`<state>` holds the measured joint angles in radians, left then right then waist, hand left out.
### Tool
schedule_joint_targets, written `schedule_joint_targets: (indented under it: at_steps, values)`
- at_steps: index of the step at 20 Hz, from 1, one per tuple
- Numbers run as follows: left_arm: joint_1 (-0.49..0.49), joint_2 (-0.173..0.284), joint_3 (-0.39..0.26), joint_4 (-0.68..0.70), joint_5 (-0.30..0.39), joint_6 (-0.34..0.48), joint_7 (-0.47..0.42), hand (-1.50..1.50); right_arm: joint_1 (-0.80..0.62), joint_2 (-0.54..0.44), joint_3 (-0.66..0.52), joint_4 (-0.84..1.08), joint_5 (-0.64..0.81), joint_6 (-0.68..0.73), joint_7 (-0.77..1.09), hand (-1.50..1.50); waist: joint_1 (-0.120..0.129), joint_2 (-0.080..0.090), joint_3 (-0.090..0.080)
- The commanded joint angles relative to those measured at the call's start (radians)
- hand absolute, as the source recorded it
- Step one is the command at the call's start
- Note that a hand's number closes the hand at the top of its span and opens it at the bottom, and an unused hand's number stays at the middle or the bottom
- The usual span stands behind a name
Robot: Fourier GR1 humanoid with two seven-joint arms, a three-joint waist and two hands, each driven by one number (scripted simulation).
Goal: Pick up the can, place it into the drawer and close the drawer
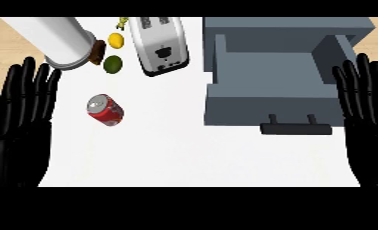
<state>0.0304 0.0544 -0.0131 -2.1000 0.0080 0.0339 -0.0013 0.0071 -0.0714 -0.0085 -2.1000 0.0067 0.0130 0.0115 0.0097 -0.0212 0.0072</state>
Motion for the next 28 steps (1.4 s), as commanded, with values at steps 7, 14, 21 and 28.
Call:
schedule_joint_targets:
  at_steps: [7, 14, 21, 28]
  values:
    - [0.075, -0.053, 0.145, 0.05, -0.184, 0.391, 0.197, -1.5, 0.069, 0.016, -0.054, 0.065, -0.011, -0.043, 0.085, -1.5, 0.001, 0.034, -0.008]
    - [0.032, -0.054, 0.027, 0.015, -0.348, 0.578, 0.449, -1.5, 0.061, -0.01, -0.087, 0.004, -0.042, -0.046, 0.216, -1.5, -0.015, 0.021, -0.007]
    - [-0.001, -0.054, -0.004, -0.055, -0.453, 0.573, 0.57, -1.5, 0.061, 0.024, -0.066, 0.046, -0.001, -0.064, 0.172, -1.5, -0.01, 0.021, -0.007]
    - [-0.029, -0.054, 0.019, 0.125, -0.334, 0.599, 0.448, -1.5, 0.159, 0.017, -0.11, -0.028, -0.058, -0.02, 0.159, -1.5, -0.014, 0.021, -0.007]
